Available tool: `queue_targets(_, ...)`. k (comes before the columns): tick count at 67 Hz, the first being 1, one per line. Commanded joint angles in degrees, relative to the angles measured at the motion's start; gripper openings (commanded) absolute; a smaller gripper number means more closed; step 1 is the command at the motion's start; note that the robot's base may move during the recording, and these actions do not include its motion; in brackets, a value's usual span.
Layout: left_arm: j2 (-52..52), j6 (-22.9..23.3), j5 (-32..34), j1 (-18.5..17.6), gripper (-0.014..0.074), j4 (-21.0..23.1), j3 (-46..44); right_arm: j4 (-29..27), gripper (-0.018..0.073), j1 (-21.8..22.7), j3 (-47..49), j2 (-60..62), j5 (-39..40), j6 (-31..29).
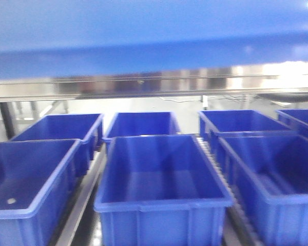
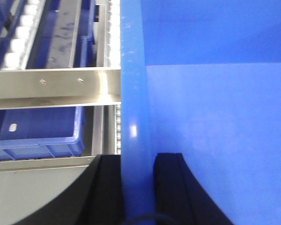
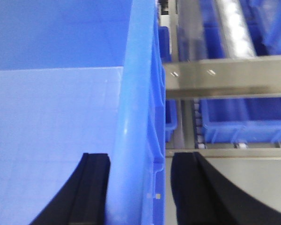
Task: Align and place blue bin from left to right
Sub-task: 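Hold the blue bin with both grippers while the base turns away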
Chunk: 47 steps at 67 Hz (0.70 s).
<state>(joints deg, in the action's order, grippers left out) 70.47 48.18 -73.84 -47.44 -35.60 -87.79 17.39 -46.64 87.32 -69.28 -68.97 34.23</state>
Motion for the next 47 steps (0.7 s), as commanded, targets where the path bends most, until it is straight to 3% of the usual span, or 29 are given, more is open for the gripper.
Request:
queue_targets(1, -0.92, -0.18, 3.88, -0.86, -0.0111, 0.37, -0.58, 2.32, -0.007, 0.1, 0.53, 0.72, 5.18, 2.32)
queue_targets(47, -0.92, -0.18, 3.88, -0.86, -0.0111, 0.37, -0.58, 2.32, -0.007, 0.1, 0.53, 0.72, 5.18, 2.32)
